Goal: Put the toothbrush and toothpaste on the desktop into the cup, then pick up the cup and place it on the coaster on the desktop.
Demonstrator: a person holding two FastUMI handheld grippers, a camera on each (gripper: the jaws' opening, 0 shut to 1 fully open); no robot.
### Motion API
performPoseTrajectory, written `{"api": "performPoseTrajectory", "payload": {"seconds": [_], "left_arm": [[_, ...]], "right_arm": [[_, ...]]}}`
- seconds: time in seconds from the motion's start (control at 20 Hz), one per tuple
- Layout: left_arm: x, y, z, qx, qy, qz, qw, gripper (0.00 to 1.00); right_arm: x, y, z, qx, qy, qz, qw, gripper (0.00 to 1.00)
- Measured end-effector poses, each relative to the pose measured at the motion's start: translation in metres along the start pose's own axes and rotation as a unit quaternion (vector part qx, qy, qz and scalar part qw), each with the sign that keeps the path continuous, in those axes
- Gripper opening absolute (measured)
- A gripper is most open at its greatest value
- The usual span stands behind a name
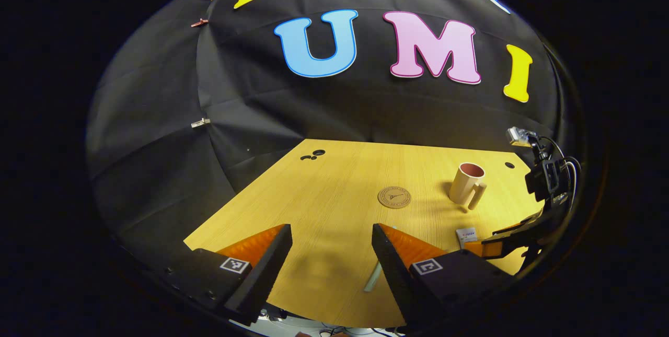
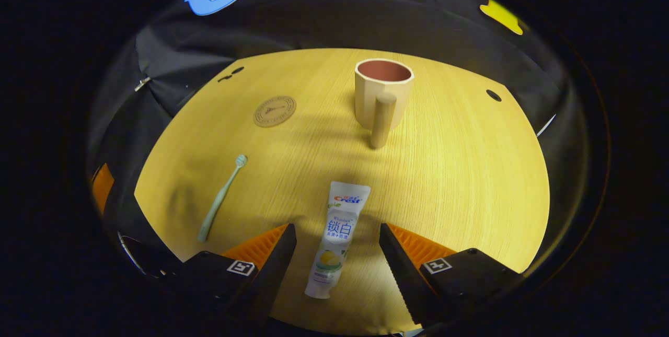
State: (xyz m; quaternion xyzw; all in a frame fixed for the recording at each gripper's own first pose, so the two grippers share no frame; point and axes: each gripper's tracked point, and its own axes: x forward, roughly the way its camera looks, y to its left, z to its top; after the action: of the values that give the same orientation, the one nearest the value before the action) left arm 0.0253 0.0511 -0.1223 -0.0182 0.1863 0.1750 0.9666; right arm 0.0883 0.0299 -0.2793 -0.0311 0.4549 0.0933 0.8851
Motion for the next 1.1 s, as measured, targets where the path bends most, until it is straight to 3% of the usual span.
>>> {"api": "performPoseTrajectory", "payload": {"seconds": [0.3,0.4,0.7,0.75,0.8,1.05,1.1], "left_arm": [[0.002,-0.006,-0.005,0.030,0.015,0.008,0.999,1.00],[-0.001,-0.009,-0.004,0.037,0.016,0.005,0.999,0.99],[-0.006,-0.011,-0.009,0.048,0.018,-0.011,0.999,0.99],[-0.007,-0.010,-0.009,0.048,0.015,-0.014,0.999,0.99],[-0.007,-0.009,-0.009,0.047,0.014,-0.017,0.999,0.99],[-0.010,-0.001,-0.013,0.036,0.009,-0.030,0.999,0.99],[-0.010,0.001,-0.015,0.038,0.007,-0.032,0.999,0.99]], "right_arm": [[0.021,0.002,-0.025,0.006,0.046,0.001,0.999,0.99],[0.023,0.001,-0.021,0.004,0.035,-0.004,0.999,0.96],[0.026,0.004,-0.023,-0.008,0.042,-0.042,0.998,0.97],[0.028,0.008,-0.025,-0.003,0.046,-0.045,0.998,0.94],[0.026,0.008,-0.024,0.004,0.044,-0.049,0.998,0.82],[0.026,0.009,-0.026,0.029,0.047,-0.059,0.997,0.64],[0.024,0.010,-0.026,0.029,0.050,-0.061,0.996,0.47]]}}
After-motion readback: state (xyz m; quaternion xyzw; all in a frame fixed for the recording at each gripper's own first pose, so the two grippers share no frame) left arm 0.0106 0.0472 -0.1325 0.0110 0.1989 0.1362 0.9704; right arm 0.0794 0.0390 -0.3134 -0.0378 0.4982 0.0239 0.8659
